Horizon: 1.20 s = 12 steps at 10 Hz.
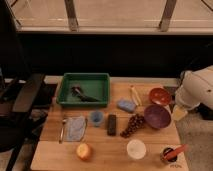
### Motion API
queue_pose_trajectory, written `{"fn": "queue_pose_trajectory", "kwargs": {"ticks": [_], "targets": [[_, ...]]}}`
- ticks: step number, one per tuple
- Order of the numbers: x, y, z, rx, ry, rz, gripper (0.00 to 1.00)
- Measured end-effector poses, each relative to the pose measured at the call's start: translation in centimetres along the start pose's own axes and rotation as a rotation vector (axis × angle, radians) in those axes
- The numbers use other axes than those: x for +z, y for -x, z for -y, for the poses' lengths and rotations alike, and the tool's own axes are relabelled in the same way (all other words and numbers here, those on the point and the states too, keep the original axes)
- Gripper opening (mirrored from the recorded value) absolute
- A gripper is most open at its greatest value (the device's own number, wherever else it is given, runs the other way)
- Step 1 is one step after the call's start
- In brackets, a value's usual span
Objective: Place pepper in plastic cup
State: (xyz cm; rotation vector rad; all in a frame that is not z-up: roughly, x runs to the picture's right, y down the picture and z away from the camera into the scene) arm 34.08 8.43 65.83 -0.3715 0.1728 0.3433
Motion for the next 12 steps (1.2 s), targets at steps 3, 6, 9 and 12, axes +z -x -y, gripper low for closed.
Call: {"fn": "queue_pose_trajectory", "kwargs": {"ticks": [3, 6, 9, 12], "targets": [[0.0, 0.0, 0.0, 0.0, 0.0, 0.0, 0.74], [0.3, 0.0, -0.5, -0.002, 0.027, 0.006, 0.74], [1.3, -0.9, -1.9, 0.012, 0.077, -0.004, 0.74], [2.8, -2.4, -4.0, 0.029, 0.129, -0.01, 0.74]]}}
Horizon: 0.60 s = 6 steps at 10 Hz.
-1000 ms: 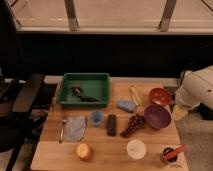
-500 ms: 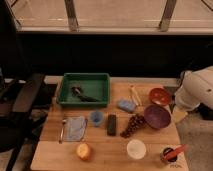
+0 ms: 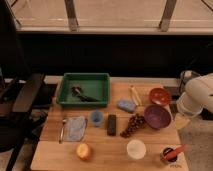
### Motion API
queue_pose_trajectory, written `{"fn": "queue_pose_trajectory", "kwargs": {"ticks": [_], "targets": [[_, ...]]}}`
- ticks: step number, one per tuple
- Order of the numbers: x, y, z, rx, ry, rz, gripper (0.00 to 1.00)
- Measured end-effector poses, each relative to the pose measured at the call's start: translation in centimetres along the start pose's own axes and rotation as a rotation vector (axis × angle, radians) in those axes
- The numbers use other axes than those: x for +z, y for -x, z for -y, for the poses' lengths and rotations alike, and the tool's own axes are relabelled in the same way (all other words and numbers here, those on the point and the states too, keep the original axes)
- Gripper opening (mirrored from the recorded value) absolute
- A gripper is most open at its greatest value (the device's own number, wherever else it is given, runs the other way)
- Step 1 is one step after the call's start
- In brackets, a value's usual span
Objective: Place pepper in plastic cup
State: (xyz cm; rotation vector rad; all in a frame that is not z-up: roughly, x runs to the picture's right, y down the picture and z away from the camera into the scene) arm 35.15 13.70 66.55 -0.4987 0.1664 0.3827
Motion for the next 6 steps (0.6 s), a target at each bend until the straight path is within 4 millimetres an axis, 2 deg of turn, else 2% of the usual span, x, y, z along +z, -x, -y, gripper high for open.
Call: {"fn": "queue_pose_trajectory", "kwargs": {"ticks": [6], "targets": [[2.7, -3.7, -4.7, 0.022, 0.125, -0.034, 0.74]]}}
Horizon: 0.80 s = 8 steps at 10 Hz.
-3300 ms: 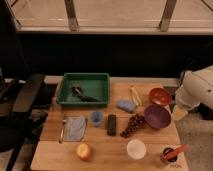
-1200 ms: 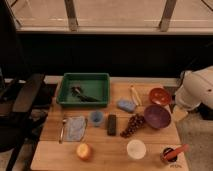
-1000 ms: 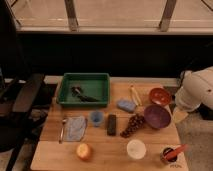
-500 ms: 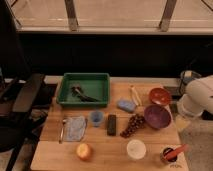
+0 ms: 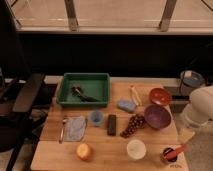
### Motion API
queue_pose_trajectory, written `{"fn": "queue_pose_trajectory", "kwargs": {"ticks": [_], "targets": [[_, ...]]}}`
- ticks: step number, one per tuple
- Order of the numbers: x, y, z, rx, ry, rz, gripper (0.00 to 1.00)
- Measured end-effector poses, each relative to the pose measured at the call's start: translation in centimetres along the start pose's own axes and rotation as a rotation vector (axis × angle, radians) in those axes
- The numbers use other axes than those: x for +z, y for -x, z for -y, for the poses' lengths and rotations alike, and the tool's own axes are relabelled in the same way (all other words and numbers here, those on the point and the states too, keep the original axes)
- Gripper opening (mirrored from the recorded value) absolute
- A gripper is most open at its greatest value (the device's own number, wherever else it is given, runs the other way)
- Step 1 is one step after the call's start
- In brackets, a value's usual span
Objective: Place pepper in plastic cup
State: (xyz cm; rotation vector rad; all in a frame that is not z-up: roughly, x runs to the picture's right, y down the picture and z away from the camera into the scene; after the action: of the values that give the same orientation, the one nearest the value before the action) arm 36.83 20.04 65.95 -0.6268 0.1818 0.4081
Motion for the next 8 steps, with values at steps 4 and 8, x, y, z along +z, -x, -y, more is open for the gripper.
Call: {"fn": "queue_pose_trajectory", "kwargs": {"ticks": [4, 8], "targets": [[2.7, -1.2, -2.7, 0.022, 0.111, -0.009, 0.74], [4.6, -0.2, -3.8, -0.008, 0.189, -0.009, 0.74]]}}
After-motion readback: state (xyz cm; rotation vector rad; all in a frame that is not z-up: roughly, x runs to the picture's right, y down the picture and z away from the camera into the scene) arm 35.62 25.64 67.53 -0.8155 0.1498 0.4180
